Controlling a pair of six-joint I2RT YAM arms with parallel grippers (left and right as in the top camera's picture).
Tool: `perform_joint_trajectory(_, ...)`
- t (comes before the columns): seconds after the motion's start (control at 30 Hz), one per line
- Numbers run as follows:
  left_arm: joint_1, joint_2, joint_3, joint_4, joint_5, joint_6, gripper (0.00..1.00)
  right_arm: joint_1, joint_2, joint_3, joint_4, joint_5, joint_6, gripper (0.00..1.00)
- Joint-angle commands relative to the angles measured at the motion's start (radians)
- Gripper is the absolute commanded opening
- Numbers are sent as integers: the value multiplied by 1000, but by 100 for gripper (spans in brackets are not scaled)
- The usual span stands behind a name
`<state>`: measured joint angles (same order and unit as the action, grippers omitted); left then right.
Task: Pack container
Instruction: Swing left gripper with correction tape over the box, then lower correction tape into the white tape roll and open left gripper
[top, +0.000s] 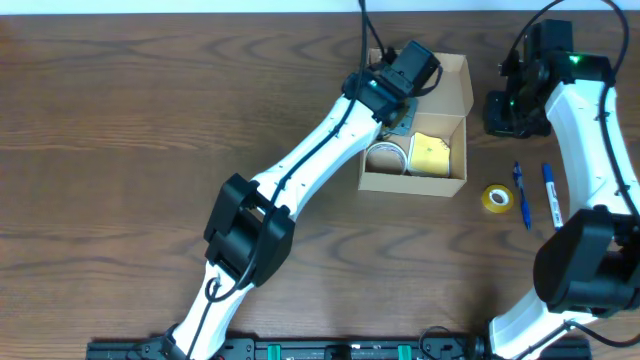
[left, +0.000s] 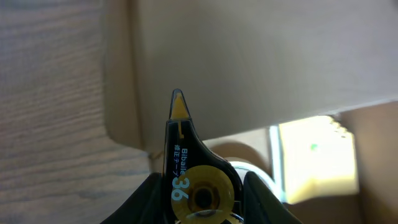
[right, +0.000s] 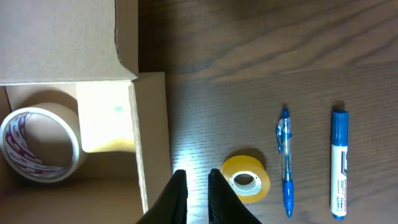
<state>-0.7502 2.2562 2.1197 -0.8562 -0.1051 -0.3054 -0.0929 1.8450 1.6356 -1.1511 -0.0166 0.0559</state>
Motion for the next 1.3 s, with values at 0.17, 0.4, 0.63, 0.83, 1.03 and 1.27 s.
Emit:
perform_joint_trajectory(0.17, -63, 13, 41, -31, -45, 44, 22, 5, -24, 2, -5, 13, -13, 12)
perform_joint_trajectory(0.4, -61, 13, 14, -57, -108, 47, 22, 5, -24, 2, -10, 20, -13, 12)
perform_joint_trajectory(0.63, -60, 13, -66, -56, -69, 153, 20, 5, -24, 2, -8, 20, -12, 12)
perform_joint_trajectory(0.83, -61, 13, -82, -33, -33, 116, 18, 5, -24, 2, -5, 19, -12, 12)
perform_joint_trajectory(1.03, -61, 13, -82, 14, -64, -9, 18, 5, -24, 2, -7, 19, -12, 12)
perform_joint_trajectory(1.27, -61, 14, -82, 46, -115, -126, 18, 5, -24, 2, -11, 19, -12, 12)
